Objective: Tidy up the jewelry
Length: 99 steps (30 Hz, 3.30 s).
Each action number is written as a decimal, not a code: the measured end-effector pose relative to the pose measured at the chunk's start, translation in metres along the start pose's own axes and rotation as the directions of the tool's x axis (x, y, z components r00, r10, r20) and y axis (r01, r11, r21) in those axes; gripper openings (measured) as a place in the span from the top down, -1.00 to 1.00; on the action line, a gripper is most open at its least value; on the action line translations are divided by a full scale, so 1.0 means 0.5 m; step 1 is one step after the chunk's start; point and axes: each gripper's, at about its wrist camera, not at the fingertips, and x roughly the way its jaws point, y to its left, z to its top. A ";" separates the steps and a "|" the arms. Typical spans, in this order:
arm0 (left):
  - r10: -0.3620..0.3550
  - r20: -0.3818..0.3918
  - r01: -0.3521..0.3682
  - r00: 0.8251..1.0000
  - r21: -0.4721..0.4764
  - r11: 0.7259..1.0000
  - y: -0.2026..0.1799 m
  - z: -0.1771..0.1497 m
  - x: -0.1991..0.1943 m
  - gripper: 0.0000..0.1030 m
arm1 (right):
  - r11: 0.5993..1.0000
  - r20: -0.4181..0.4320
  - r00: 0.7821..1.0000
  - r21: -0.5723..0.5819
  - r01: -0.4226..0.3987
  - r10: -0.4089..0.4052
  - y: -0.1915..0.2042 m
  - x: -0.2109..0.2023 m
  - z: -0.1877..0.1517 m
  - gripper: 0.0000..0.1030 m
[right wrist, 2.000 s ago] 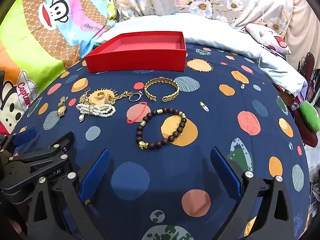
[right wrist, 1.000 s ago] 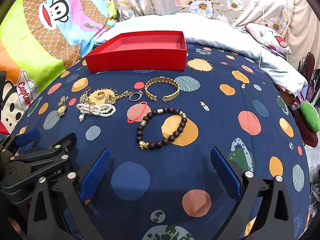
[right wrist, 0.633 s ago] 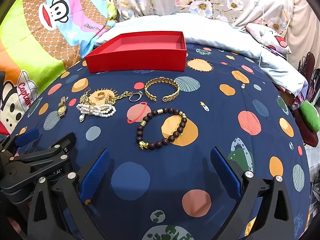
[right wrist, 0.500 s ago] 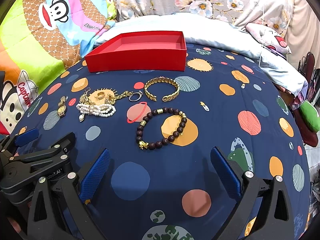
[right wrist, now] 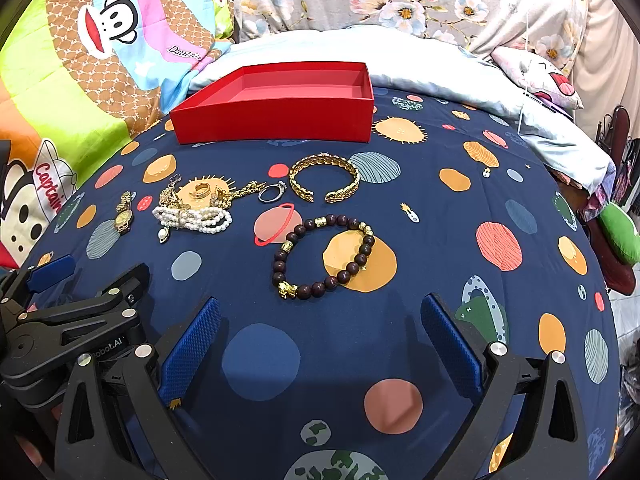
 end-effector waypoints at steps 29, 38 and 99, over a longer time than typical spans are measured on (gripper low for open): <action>0.002 -0.009 -0.002 1.000 0.002 1.000 0.001 0.000 0.009 -0.75 | 1.000 -0.003 1.000 -0.001 0.001 -0.001 0.001 0.001 0.000 -0.90; 0.003 -0.009 -0.003 1.000 0.002 1.000 0.000 -0.001 0.009 -0.75 | 1.000 -0.004 1.000 -0.002 0.003 -0.003 0.001 0.000 0.001 -0.90; -0.122 -0.008 0.119 0.992 -0.166 0.979 0.104 0.092 0.078 0.58 | 0.998 -0.104 0.994 0.050 -0.039 0.044 -0.006 0.185 0.191 -0.16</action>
